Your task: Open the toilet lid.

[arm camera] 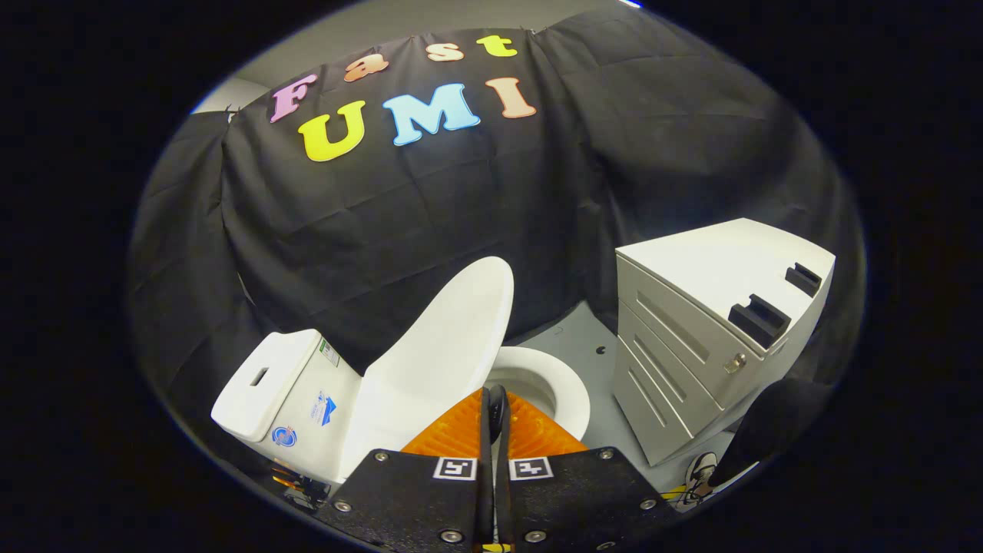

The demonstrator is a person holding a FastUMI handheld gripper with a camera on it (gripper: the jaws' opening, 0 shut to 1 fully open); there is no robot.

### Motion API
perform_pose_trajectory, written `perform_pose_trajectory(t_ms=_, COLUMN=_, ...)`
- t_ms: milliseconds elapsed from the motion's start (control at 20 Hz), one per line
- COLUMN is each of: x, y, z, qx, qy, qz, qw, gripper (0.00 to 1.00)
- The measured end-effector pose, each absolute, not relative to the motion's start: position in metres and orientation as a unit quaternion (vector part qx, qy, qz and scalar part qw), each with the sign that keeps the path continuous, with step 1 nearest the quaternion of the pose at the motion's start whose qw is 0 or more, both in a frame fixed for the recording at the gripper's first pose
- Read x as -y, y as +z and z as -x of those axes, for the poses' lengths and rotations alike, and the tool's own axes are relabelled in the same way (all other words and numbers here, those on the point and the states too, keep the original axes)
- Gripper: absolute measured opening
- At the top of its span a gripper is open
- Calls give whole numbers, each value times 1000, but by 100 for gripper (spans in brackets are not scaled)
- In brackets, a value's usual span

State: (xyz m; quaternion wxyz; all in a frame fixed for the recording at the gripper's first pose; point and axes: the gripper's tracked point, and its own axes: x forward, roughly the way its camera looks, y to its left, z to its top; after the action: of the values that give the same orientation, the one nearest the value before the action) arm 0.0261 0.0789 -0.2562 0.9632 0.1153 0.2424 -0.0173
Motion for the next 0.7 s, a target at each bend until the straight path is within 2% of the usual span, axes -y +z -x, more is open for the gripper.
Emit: perform_pose_trajectory(t_ms=700, x=-143, y=-189, z=-26, qx=-174, qy=41, qz=81, qw=980, gripper=1)
